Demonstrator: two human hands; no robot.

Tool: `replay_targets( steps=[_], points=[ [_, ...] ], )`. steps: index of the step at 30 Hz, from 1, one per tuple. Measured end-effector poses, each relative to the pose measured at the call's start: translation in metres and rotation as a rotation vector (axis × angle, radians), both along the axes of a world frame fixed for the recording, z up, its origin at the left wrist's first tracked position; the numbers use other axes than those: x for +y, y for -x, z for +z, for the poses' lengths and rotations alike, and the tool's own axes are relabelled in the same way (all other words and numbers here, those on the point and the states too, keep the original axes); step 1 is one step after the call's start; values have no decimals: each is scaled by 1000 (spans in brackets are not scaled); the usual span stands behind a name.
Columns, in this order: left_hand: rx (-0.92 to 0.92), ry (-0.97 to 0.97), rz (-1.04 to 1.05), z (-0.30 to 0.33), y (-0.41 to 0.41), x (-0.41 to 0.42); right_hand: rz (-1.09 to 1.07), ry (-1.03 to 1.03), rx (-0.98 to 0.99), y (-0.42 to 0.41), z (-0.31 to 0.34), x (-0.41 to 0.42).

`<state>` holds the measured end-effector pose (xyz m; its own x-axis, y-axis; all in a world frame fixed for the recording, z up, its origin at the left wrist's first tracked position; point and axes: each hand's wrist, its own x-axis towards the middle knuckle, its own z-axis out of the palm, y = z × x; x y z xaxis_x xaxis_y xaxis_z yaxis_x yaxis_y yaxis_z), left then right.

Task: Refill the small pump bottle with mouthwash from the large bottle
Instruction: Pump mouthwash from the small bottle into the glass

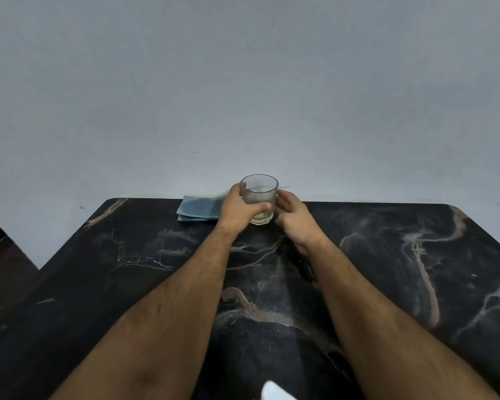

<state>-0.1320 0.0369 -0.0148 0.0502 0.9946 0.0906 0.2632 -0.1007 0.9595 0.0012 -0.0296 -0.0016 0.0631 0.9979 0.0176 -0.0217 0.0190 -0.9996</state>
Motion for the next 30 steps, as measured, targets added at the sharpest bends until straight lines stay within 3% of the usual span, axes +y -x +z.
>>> replay_targets(
  steps=[4, 7, 14, 19, 23, 30],
  points=[
    [-30, -48, -29, 9, 12, -46, 25, -21, 26, -4, 0, -43],
    [-33, -85, 8, 10, 24, -87, -13, -25, -59, -6, -1, -88],
    [-130, -31, 98, 1, 69, -175, -85, 28, -121, 2, -23, -207],
    [-115, -39, 114, 3, 93, -225, 34, 3, -107, 16, -18, -269],
    [-107, -36, 99, 2, 101, -255, 196, 20, -134, 29, -4, -299],
    [-113, -61, 102, -1, 100, -291, 146, -41, -202, 53, 15, -310]
  ],
)
